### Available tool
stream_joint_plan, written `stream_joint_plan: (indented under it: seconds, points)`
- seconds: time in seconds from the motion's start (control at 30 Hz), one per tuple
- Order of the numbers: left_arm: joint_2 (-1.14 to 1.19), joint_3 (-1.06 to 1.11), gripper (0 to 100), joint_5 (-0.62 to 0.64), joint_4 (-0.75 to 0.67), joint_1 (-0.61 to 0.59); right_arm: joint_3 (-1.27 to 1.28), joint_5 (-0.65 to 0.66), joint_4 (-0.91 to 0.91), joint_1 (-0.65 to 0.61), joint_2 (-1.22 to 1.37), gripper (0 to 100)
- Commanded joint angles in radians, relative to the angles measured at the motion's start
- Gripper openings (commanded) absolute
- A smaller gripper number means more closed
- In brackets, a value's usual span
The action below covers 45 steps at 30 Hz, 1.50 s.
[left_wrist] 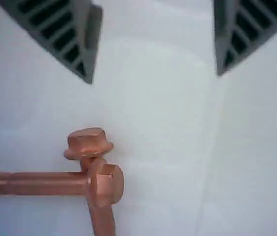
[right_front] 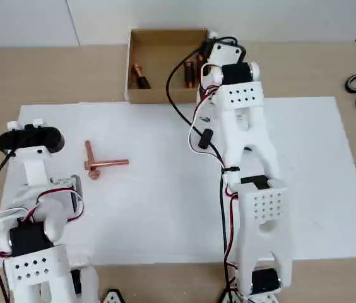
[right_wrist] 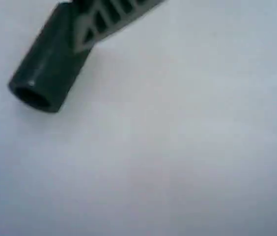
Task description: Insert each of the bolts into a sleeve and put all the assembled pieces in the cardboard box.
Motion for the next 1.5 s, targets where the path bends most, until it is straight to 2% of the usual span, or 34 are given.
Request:
stream_joint_plan:
  seconds: [0.0, 0.53, 0.87, 1.07, 1.2, 1.47]
  points:
    - [-0.012, -0.004, 15, 0.000, -0.003, -0.003, -0.054, -0.031, 0.001, -0.010, 0.021, 17.3]
    - [-0.006, -0.004, 15, 0.000, -0.003, -0.003, -0.055, -0.066, -0.122, -0.048, 0.157, 18.8]
    - [-0.006, -0.002, 15, 0.000, -0.003, -0.003, -0.055, -0.068, -0.124, -0.050, 0.216, 18.4]
    - [-0.006, -0.002, 15, 0.000, -0.003, -0.003, -0.055, -0.068, -0.116, -0.048, 0.209, 7.9]
    - [-0.006, -0.002, 15, 0.000, -0.003, -0.003, -0.064, -0.068, -0.094, -0.038, 0.205, 5.6]
    - [-0.006, -0.002, 15, 0.000, -0.003, -0.003, -0.261, -0.029, 0.045, 0.007, 0.137, 0.4]
